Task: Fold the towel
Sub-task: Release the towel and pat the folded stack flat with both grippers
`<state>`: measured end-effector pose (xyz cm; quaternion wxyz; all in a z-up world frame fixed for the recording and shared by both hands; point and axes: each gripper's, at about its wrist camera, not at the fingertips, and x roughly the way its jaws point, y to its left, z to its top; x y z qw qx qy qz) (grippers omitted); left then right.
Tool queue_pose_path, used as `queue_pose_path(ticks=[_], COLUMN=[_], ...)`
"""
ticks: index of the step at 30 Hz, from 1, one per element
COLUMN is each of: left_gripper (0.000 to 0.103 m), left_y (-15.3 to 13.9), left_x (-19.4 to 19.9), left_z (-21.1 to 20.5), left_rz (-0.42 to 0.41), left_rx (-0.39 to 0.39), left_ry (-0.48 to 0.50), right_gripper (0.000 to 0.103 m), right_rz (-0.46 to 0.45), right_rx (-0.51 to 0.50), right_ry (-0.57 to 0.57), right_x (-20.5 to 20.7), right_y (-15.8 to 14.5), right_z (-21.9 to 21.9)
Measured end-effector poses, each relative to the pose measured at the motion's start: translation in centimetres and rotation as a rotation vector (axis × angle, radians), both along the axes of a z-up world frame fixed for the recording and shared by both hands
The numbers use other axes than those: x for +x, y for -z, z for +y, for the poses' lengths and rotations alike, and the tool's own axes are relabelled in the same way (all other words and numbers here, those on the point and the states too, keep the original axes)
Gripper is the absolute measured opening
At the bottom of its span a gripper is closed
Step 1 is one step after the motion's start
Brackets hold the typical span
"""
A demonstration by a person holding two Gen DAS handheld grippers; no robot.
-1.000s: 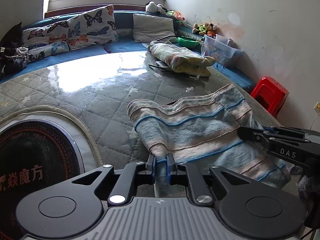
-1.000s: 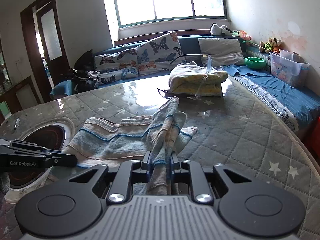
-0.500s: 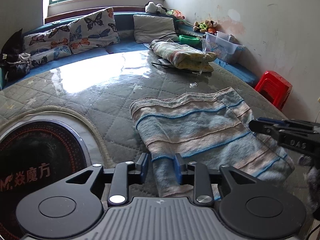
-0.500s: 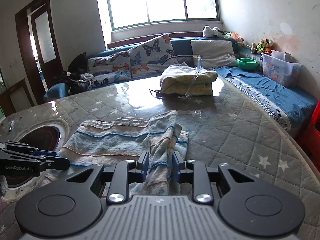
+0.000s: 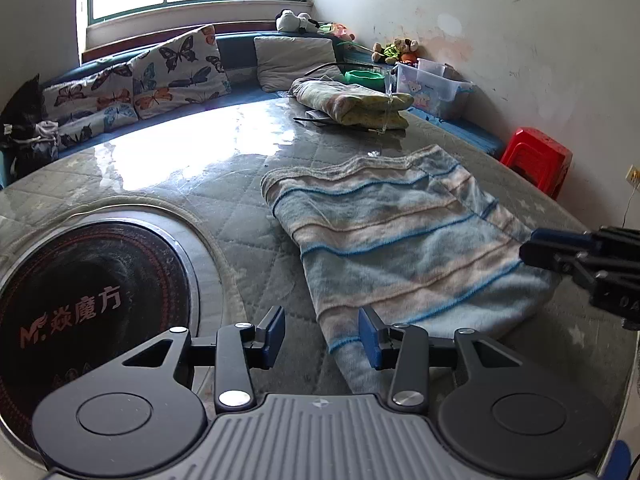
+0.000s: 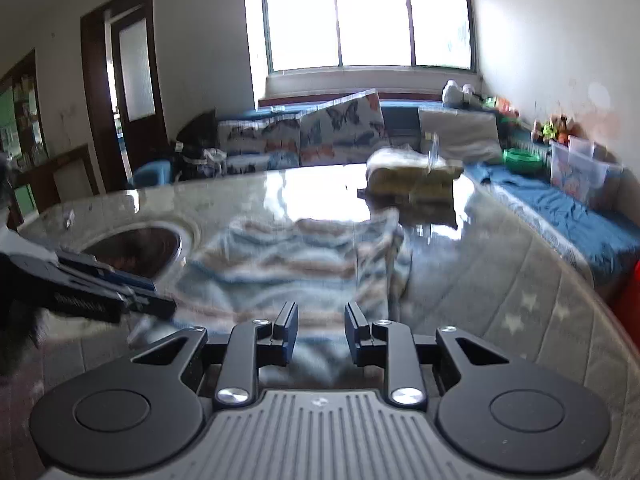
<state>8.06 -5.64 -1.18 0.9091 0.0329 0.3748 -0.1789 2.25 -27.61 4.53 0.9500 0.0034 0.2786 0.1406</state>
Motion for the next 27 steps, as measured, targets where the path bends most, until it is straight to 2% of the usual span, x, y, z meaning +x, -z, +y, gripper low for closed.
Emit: queue_pose_path(ticks=[5, 9, 13, 20, 25, 27], left_gripper=[0.044, 0.045, 0.046, 0.05, 0.055, 0.058], left_y=[0.3, 0.0, 0.0, 0.4, 0.6, 0.5], left_x=[-0.5, -0.5, -0.3, -0.1, -0.1, -0.3], left_z=[0.0, 0.2, 0.2, 0.2, 0.2, 0.2], left_rz=[0.003, -0.004, 0.001, 0.015, 0.02, 0.016], left_rx=[0.016, 0.014, 0.009, 0.001, -0.001, 0.002], left_ry=[0.012, 0.017, 0.013, 0.032, 0.034, 0.034], right_gripper=[0.025, 0.025, 0.025, 0.025, 0.026, 0.035], right_rz=[0.055, 0.025, 0.024, 0.105, 0.099, 0.086], right_rx=[0.021, 0.02, 0.03, 0.027, 0.027, 0.017], right_ry=[0.034, 0.015, 0.017, 0.084, 0.092, 0.088], right_x=[0.0, 0.6, 3.8, 9.4, 9.0, 7.9], right_y=[1.5, -0.3, -1.3, 0.7, 1.1, 0.6], right_z=[-0.8, -0.4, 0.3, 0.5, 0.4, 0.6])
